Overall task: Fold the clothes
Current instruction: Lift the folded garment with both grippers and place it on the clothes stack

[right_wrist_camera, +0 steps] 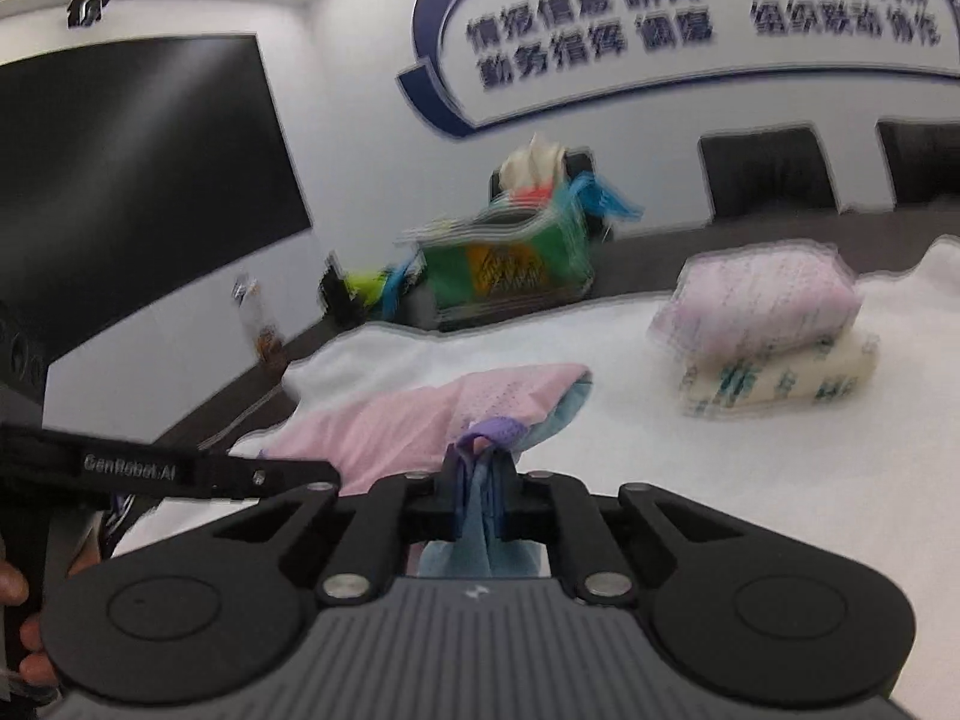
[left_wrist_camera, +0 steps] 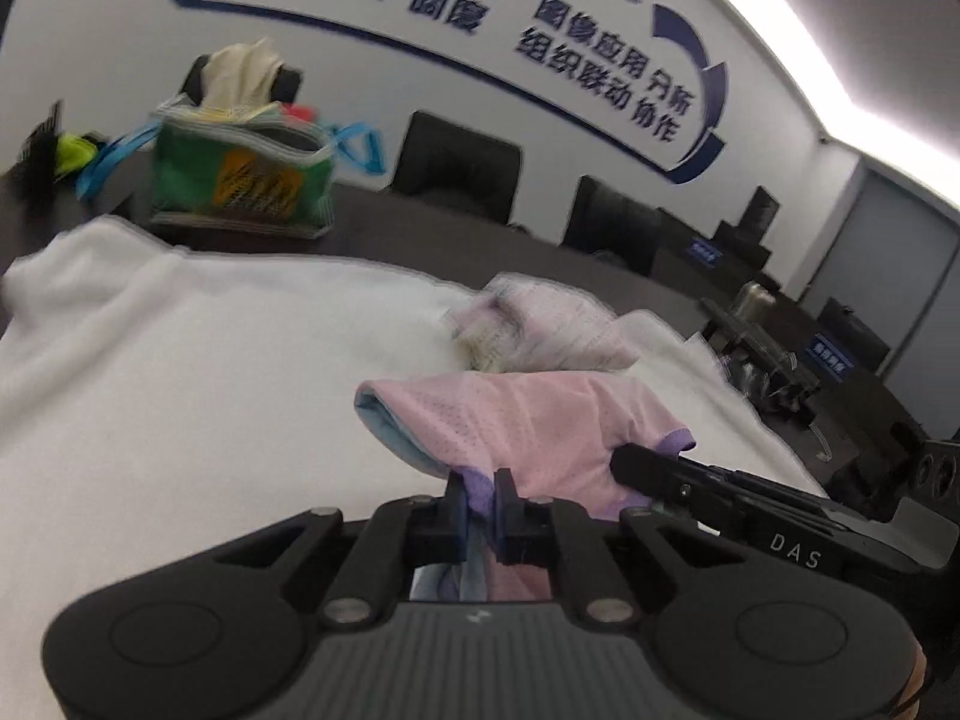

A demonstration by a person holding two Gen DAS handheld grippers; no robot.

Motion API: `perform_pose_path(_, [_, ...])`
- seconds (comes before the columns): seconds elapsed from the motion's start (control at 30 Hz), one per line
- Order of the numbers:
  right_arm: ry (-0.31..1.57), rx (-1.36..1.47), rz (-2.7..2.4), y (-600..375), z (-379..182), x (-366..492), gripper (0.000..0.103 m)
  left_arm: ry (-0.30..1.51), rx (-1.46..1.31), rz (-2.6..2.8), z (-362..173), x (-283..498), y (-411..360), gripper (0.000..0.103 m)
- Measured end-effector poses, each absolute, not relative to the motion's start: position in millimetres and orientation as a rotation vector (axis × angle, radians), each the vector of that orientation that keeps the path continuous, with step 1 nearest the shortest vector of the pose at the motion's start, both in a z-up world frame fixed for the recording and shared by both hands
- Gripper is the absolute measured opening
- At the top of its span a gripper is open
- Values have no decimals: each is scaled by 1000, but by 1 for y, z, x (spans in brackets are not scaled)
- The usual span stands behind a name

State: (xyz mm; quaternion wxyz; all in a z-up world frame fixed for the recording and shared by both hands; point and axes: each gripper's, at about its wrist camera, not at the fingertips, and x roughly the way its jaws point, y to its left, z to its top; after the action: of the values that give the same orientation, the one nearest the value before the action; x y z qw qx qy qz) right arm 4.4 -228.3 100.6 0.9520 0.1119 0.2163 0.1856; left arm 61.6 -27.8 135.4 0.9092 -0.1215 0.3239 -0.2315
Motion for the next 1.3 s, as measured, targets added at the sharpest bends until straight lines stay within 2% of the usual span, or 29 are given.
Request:
perform_pose_path(0.27, [395,182,305,-299,186,74,7,643,-230,-547,214,155,-101,6])
perform_pose_path(0.4, [405,146,252,-331,207,128,7,638,-232,-560,230,221,-139,6])
perform_pose_path(0.6, [477,119,211,-377,193,213,7,669,-205,-552,199,289,-188,6])
perform_pose_path(0.83, [592,139,207,-412,115,284,8,747,-138,-520,126,325,-213,7])
perform_pose_path(0.9, [625,121,204,-414,91,294,12,774,-118,-509,103,333,-217,17])
perform_pose_path(0.93, [637,102,203,-414,82,297,20,787,-108,-503,92,337,-219,23])
perform_pose_path(0.97, [625,85,201,-415,79,296,32,781,-113,-509,91,333,-210,28])
perform_pose_path(1.03, [604,53,184,-415,84,291,44,731,-112,-511,103,326,-202,31])
perform_pose_path(1.13, [464,58,130,-419,104,271,43,633,-94,-489,119,316,-203,30])
perform_pose_path(1.2, [372,71,129,-415,113,260,33,577,-49,-459,119,313,-217,30])
perform_pose_path(1.23, [342,74,162,-410,111,260,23,548,-27,-444,119,312,-224,30])
perform_pose_path(1.3, [391,58,193,-394,94,273,19,494,16,-413,119,309,-238,27])
